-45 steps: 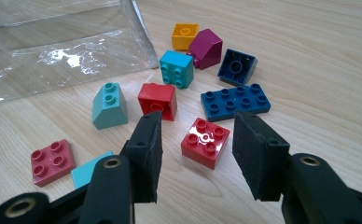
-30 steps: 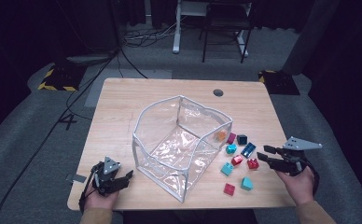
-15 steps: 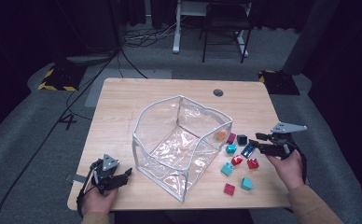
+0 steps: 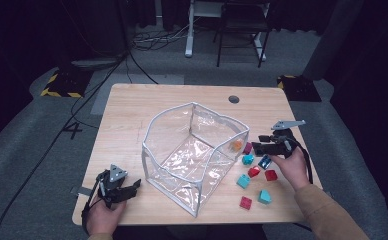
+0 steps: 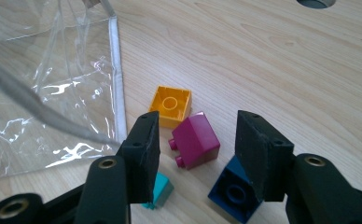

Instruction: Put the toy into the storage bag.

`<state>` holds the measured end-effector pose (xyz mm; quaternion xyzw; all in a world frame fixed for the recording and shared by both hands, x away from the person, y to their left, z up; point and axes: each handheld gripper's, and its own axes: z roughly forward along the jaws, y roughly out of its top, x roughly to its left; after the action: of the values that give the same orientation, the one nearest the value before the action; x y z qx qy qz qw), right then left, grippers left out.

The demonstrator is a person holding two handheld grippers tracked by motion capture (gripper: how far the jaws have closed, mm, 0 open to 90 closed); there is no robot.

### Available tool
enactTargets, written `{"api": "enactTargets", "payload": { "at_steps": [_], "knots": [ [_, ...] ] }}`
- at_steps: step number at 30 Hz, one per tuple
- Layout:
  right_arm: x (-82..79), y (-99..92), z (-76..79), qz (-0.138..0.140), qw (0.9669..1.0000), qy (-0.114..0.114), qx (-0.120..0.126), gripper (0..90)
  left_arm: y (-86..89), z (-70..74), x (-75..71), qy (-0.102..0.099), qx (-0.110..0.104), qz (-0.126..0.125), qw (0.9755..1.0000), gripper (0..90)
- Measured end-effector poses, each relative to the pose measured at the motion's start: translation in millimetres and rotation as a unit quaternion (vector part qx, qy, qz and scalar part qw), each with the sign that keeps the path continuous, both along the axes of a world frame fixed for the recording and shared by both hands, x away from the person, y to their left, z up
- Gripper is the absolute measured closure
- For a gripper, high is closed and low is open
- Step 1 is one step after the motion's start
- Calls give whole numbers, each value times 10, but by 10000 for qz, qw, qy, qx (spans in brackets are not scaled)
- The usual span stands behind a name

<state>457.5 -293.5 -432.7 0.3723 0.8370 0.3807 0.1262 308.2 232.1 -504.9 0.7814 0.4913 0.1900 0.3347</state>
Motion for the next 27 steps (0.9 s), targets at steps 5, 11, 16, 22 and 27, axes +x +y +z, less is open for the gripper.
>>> {"api": "enactTargets", "payload": {
  "at_steps": [5, 11, 16, 22, 27],
  "knots": [
    [99, 129, -12, 105, 9999, 82, -52, 483, 0, 0, 0, 1, 1, 4, 10000, 355],
    [241, 339, -58, 245, 9991, 339, -119, 462, 0, 0, 0, 2, 0, 3, 10000, 354],
    [305, 473, -110, 305, 9982, 483, -201, 456, 0, 0, 0, 2, 0, 3, 10000, 354],
    [379, 620, -251, 342, 9963, 660, -424, 460, 0, 0, 0, 1, 1, 3, 10000, 355],
    [423, 676, -328, 336, 9953, 695, -589, 468, 0, 0, 0, 1, 1, 2, 10000, 354]
  ]
}}
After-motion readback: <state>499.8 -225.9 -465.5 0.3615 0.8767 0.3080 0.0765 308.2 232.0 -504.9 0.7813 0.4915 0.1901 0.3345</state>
